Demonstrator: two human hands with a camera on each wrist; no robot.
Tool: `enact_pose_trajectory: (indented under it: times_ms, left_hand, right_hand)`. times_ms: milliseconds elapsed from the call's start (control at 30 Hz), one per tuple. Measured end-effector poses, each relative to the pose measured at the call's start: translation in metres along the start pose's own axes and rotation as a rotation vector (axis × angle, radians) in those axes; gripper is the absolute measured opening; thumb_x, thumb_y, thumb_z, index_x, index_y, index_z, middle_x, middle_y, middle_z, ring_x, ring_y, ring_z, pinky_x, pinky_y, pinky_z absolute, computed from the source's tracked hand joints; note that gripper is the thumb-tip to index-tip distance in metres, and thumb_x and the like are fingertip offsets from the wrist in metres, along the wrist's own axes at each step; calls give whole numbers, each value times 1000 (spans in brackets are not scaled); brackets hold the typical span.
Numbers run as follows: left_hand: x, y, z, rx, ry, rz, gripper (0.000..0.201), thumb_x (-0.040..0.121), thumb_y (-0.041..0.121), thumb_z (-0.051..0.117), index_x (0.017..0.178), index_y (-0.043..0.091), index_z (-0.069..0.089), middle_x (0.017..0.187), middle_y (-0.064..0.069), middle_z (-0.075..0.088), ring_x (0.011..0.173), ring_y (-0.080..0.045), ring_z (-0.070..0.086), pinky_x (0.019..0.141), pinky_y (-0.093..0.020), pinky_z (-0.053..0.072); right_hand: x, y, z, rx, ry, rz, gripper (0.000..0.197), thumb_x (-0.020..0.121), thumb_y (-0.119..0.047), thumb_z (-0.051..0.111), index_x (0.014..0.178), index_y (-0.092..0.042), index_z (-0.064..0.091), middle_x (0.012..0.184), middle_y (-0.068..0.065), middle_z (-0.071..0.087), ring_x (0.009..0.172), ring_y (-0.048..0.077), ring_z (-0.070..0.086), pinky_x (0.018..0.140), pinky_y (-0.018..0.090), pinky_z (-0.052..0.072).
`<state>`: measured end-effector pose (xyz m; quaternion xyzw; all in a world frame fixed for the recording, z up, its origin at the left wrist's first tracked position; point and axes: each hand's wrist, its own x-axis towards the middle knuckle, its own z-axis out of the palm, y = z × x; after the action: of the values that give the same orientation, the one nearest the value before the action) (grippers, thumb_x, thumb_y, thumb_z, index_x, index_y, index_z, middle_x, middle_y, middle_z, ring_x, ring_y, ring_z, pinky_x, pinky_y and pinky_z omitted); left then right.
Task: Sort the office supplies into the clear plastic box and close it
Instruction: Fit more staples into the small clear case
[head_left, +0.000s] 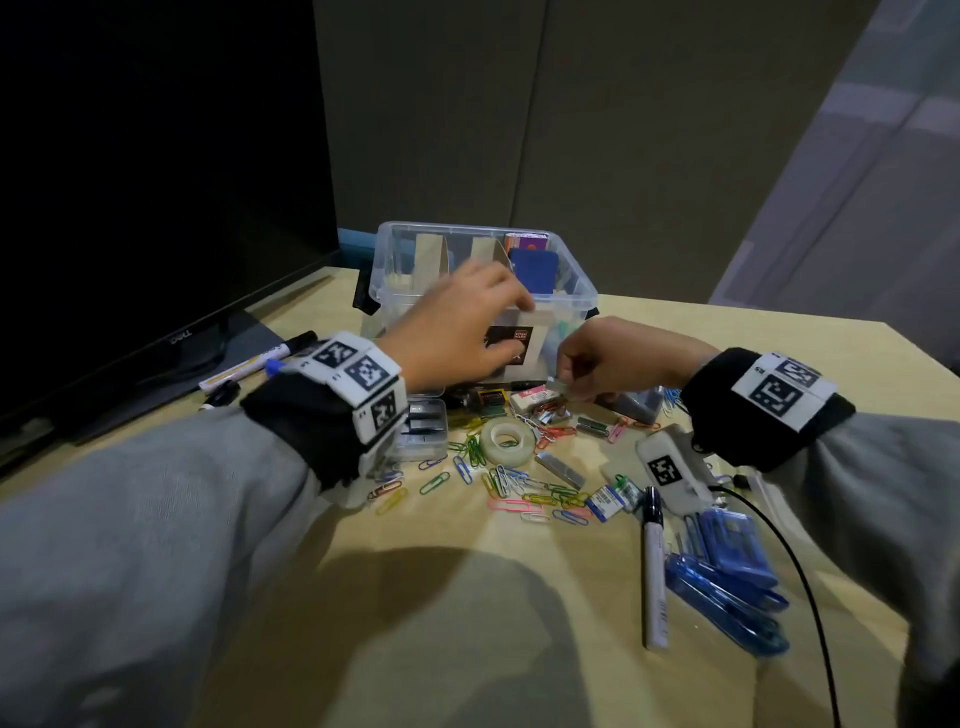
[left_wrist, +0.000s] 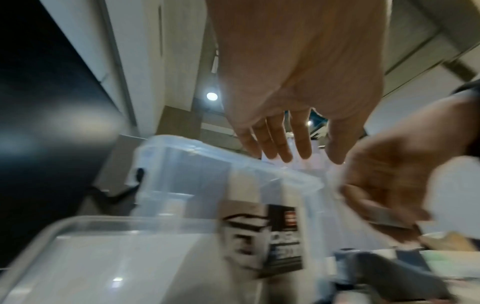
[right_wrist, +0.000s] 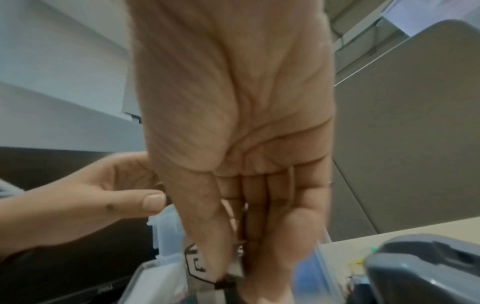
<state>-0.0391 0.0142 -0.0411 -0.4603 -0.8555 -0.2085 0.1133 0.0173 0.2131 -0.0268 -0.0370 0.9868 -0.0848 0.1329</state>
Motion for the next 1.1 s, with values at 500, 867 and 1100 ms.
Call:
enact_pose_trajectory:
  times_ms: [500, 867, 1100]
  left_hand:
    - [-5, 16, 17, -371, -57, -283, 11, 83, 9, 74, 94, 10, 74, 81, 1, 70, 78, -13, 67, 76, -27, 57]
    - [-15, 10, 18, -332, -83, -288, 12, 85, 11, 72, 98, 13, 72, 87, 3, 68, 82, -10, 64, 77, -24, 55]
    - [-19, 4, 21, -373, -72, -295, 11, 84, 10, 72, 95, 12, 73, 84, 3, 70, 77, -8, 65, 77, -25, 56]
  right_hand:
    - [-6, 5, 9, 238, 102, -31, 6, 85, -8, 70, 89, -13, 71, 84, 0, 71, 76, 13, 66, 71, 23, 54]
    - [17, -1, 35, -411, -30, 55, 24, 83, -26, 72, 107, -22, 72, 96, 2, 68, 77, 19, 55, 67, 25, 47]
    - [18, -7, 38, -405, 33, 14, 23, 87, -25, 69, 110, -23, 71, 85, -2, 55, 74, 17, 53, 55, 20, 37]
